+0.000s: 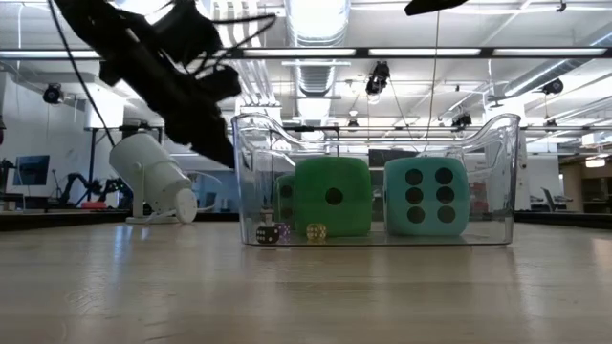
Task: Pick & Place Dice
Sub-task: Put the small orange die into the transparent bin
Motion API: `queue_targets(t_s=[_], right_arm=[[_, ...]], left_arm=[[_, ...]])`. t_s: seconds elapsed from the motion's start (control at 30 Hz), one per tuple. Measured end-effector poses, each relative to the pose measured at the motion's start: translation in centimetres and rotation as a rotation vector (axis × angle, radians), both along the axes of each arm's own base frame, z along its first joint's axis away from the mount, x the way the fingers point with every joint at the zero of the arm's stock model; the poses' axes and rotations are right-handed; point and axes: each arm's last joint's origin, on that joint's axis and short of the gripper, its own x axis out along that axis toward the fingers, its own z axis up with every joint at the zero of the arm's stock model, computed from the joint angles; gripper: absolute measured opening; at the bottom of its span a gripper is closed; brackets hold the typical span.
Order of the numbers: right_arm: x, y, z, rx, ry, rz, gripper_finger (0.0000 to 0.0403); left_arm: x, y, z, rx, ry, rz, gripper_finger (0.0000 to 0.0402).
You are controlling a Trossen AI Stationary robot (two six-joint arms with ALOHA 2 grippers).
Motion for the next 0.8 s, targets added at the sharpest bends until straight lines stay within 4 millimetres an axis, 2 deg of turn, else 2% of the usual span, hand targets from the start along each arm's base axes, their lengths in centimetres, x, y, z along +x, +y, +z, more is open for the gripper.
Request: queue_targets(t_s=[0.13,0.27,0.6,0.8], right_arm=[[0.0,0.0,0.0,-0.001,0.002,0.001,0.04],[0.0,0.0,0.0,-0.003,0.002,0.002,0.04],[0.0,0.0,-0.1,-0.006,0.003,0.004,0.04],[0.0,0.0,-0.1,-0.01,0.003,0.006,0.04]], left_arm=[[-1.0,-0.3,2.2,0.019,-0.072,0.006,0.0064],[-1.4,-1.4,3.6,0.016,-0.145,-0.04,0.0064],[-0.5,-6.3,3.7,-0.046,-0.217,-0.208,0.0065],[-0.1,-7.7,4.4,-0.058,-0.312,-0.257,0.0065]])
